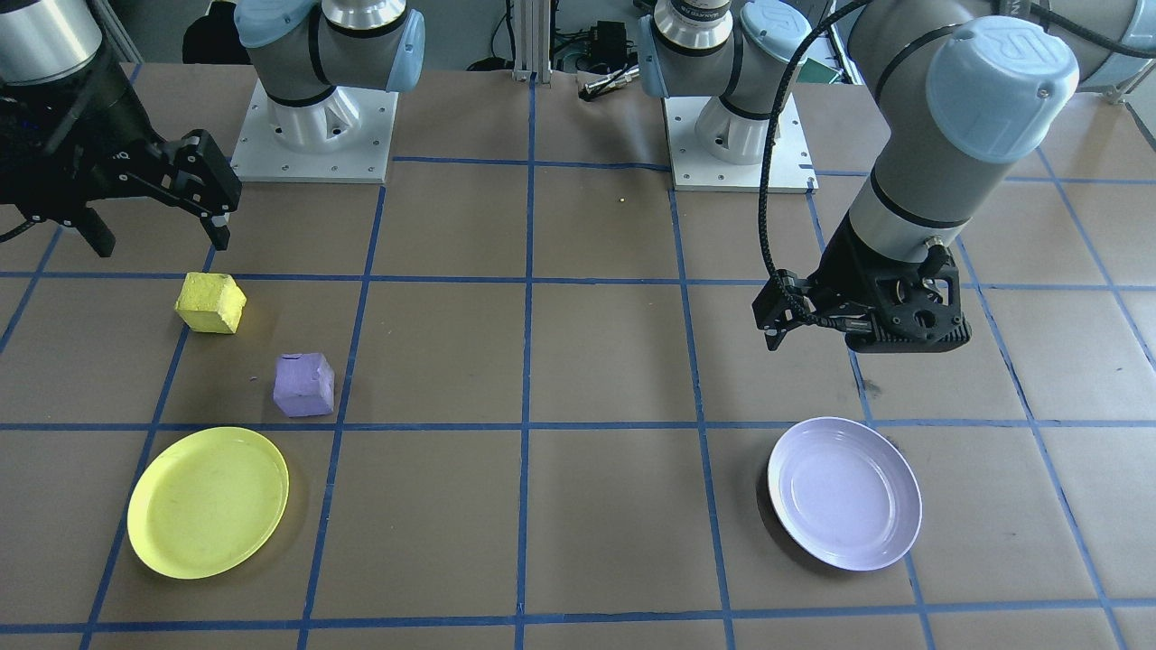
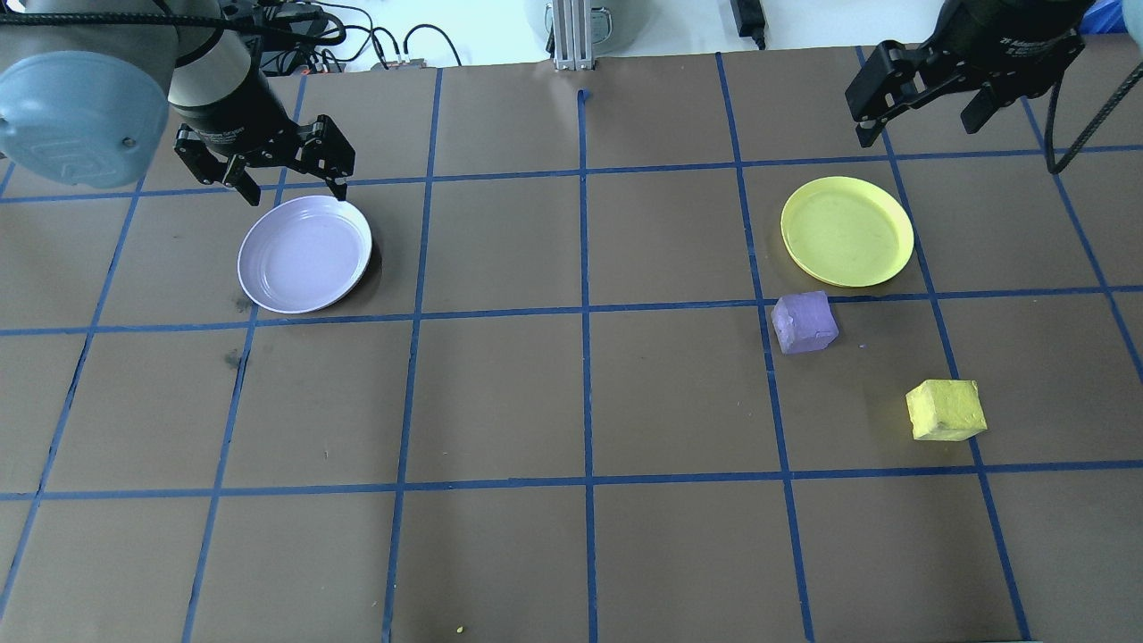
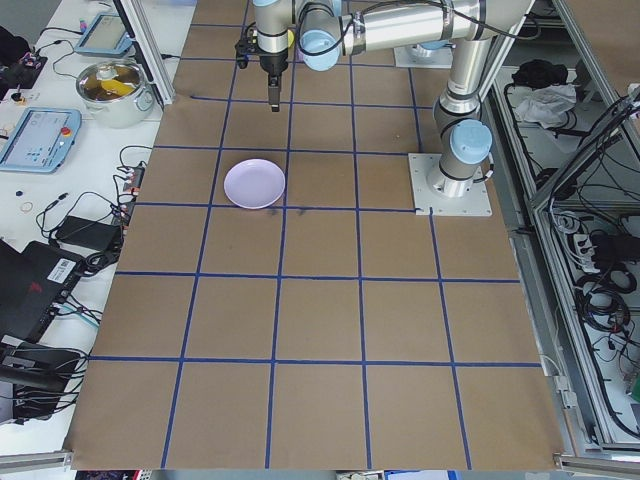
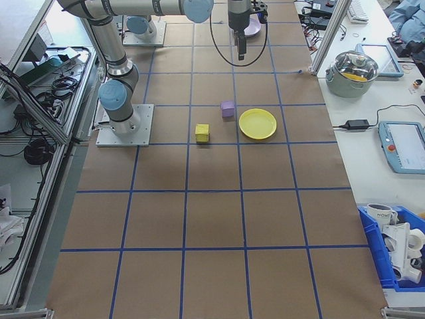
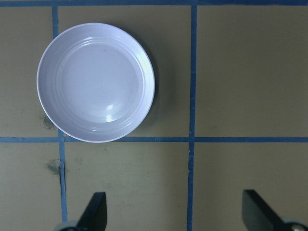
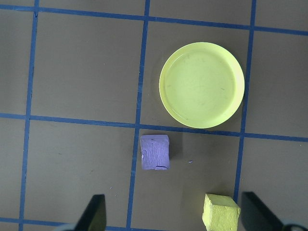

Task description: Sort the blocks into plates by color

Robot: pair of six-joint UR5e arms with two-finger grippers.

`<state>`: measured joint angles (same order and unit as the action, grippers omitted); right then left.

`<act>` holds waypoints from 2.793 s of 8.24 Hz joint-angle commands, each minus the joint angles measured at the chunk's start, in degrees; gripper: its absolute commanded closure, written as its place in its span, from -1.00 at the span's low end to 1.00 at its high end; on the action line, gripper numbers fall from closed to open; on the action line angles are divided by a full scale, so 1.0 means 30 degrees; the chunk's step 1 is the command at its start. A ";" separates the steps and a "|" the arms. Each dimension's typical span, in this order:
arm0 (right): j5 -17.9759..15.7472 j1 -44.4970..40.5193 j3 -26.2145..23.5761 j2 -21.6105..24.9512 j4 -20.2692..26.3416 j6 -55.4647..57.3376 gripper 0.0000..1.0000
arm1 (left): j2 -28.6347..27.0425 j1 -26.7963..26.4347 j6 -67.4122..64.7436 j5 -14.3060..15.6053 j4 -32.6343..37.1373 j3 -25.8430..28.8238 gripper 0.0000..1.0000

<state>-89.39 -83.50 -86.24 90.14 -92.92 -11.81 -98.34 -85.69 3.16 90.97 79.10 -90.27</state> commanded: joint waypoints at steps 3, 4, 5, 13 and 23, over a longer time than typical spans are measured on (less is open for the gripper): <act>-0.0201 0.0320 -0.0369 -0.0657 0.0034 -0.0339 -1.00 | 0.0026 0.0000 0.0000 0.0000 0.0000 -0.0056 -1.00; -0.0493 0.0932 -0.0953 -0.0778 -0.0052 -0.0310 -1.00 | 0.0026 0.0000 0.0000 0.0000 0.0000 -0.0056 -1.00; -0.1395 0.1982 -0.1394 -0.0779 0.0788 -0.0194 -1.00 | 0.0055 0.0029 0.0029 0.0000 0.0000 -0.0056 -1.00; -0.1785 0.4213 -0.7302 -0.1687 -0.2740 0.1035 -1.00 | 0.0084 0.0029 0.0029 0.0000 0.0000 -0.0144 -1.00; -0.2870 0.6153 -1.0361 -0.4880 -0.4419 -0.0311 -1.00 | 0.0056 0.0029 0.0029 0.0000 -0.0380 -0.0144 -1.00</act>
<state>-97.85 -65.14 -116.65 76.38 -106.34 -12.70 -98.09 -85.61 3.25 90.97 78.16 -90.70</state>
